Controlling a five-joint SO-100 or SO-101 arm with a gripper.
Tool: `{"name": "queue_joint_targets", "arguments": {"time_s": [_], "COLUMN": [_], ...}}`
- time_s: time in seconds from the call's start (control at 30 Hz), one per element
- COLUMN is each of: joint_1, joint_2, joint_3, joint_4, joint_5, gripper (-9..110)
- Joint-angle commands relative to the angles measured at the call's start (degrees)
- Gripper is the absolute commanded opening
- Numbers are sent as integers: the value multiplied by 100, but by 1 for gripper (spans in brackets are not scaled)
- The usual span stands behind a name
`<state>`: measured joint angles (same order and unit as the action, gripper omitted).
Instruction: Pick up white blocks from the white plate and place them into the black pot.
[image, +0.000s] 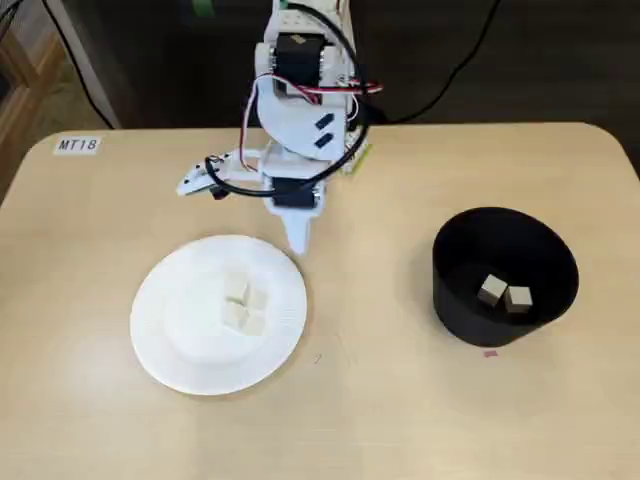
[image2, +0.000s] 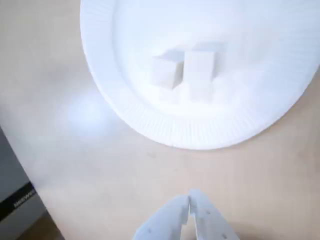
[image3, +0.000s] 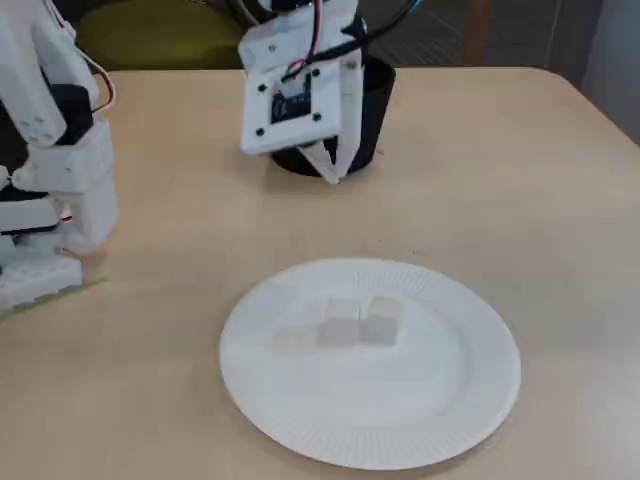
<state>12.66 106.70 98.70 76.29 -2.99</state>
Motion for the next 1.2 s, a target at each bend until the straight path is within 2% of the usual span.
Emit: {"name": "queue_joint_targets", "arguments": {"time_s": [0.0, 0.4, 0.53, 1.03, 1.13, 1.17], "joint_1": [281, 615, 861, 1257, 1274, 1274], "joint_2": [-158, -1521, -1626, -1230, -1354, -1406], "joint_3": [-255, -290, -308, -686, -694, -703], "joint_4": [-149, -879, -879, 615, 624, 615], "joint_5": [53, -9, 413, 4535, 4896, 5019], "gripper": [-2, -2, -2, -2, -1, 3]}}
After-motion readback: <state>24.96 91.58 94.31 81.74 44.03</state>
